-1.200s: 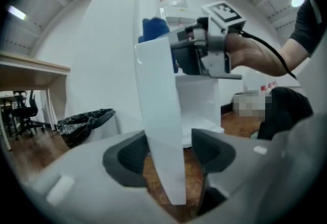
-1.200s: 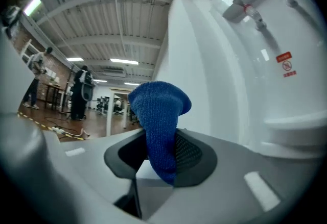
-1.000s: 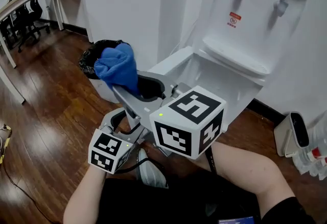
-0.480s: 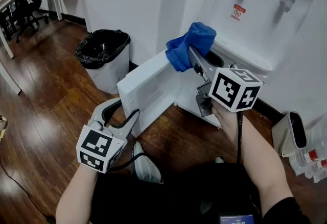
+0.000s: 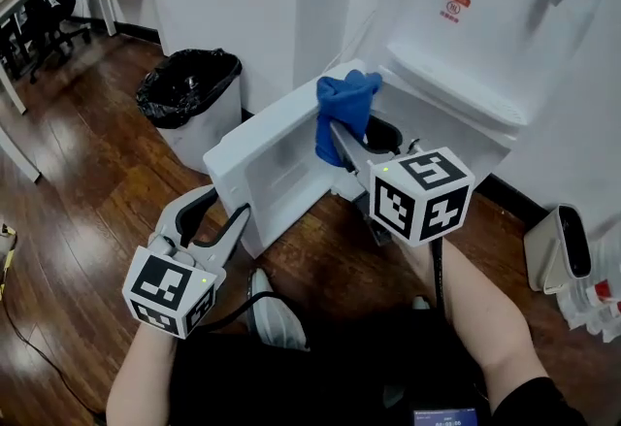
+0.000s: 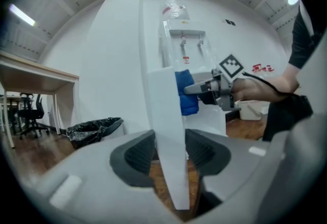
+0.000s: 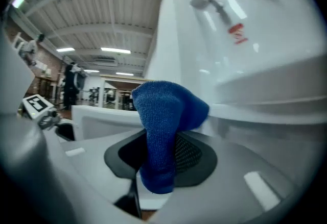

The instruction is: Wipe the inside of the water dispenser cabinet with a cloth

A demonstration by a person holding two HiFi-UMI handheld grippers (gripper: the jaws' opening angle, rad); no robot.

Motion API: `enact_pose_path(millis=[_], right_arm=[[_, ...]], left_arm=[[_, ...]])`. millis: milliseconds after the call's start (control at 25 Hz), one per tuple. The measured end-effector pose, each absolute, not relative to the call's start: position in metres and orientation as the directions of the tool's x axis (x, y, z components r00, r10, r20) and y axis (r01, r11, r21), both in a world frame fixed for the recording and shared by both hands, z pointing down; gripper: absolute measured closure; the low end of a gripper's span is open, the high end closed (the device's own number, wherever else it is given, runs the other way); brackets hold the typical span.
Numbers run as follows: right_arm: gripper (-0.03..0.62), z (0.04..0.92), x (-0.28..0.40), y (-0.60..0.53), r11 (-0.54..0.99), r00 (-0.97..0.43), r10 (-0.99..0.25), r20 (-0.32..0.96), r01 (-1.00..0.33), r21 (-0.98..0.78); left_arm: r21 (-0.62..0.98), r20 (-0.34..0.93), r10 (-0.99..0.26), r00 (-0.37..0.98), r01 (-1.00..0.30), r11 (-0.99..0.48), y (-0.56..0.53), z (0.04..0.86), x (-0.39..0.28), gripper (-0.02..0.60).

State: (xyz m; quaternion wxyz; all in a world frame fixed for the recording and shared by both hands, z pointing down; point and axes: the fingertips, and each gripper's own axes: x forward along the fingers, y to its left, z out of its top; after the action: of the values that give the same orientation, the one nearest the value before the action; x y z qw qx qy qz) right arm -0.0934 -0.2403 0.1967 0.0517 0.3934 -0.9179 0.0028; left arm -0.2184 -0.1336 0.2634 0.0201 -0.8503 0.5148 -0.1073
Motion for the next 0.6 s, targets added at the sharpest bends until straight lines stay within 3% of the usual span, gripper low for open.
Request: enact_pose_path(millis=[200, 280, 400, 600], right_arm=[[0.465, 0.194, -0.196, -0.118, 0.938, -0.930, -0.346, 0.123, -0.341, 0.064], [0.464, 0.195, -0.210, -0.103, 0.956, -0.949, -0.292, 0.114, -0.286, 0.066], [0.465, 0.202, -0.188, -0.142, 0.940, -0.939, -0.336, 0.076, -0.340, -0.038], [0.465, 0.212, -0.090, -0.262, 0.722, -0.728, -0.685, 0.036, -0.684, -0.098]], left_arm=[[-0.140, 0.150, -0.892, 0.427, -0.884, -0.447, -0.138, 0.261, -0.224, 0.396], [-0.140, 0.148, -0.898, 0.415, -0.890, -0.435, -0.139, 0.261, -0.226, 0.396], [-0.145, 0.143, -0.903, 0.405, -0.894, -0.424, -0.142, 0.263, -0.229, 0.396], [-0.134, 0.154, -0.907, 0.392, -0.901, -0.412, -0.142, 0.257, -0.227, 0.394]])
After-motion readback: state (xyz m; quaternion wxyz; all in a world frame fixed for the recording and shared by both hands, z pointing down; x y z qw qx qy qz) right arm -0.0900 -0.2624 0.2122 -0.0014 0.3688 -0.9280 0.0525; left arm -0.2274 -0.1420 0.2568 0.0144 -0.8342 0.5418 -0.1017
